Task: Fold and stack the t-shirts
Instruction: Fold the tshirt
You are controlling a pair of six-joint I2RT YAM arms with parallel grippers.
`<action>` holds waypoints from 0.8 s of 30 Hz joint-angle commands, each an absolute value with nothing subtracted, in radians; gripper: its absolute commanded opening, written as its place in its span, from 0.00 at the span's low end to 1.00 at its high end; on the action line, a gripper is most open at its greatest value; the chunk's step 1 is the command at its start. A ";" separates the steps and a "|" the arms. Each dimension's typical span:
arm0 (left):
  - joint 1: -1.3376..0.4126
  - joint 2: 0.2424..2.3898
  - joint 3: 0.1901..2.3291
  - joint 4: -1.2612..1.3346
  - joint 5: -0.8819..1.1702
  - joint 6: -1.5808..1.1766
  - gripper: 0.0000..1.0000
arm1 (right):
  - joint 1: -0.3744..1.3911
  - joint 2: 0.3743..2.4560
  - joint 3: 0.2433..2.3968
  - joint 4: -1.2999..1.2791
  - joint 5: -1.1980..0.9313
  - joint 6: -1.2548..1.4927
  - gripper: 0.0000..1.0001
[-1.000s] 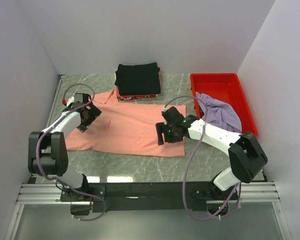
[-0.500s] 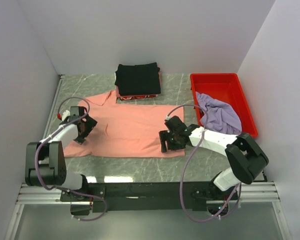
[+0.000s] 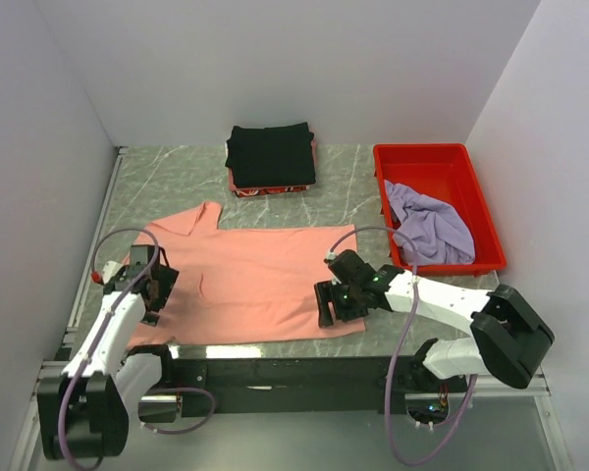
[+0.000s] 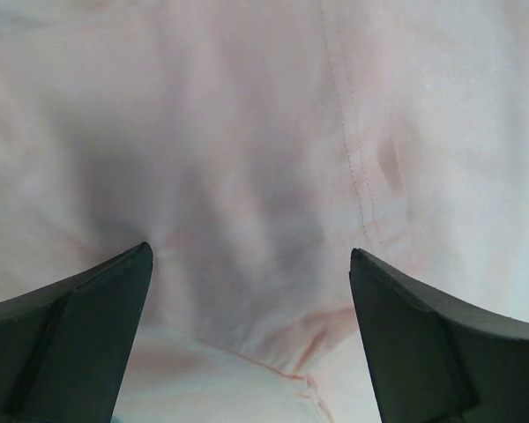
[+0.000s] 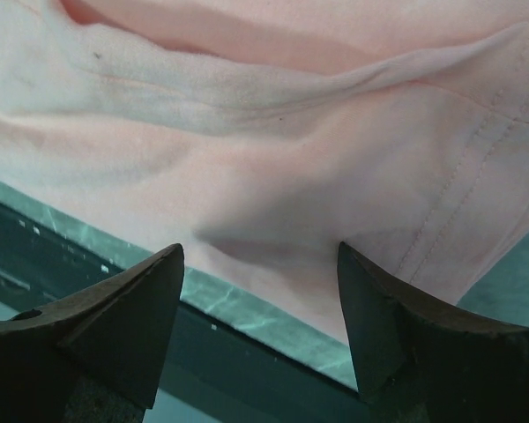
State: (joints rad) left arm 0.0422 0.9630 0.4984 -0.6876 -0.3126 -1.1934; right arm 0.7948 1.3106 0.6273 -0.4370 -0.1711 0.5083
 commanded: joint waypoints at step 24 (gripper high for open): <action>-0.041 1.704 1.207 -0.520 -0.206 -0.973 0.83 | 0.506 1.276 0.946 -0.561 -0.078 0.450 0.89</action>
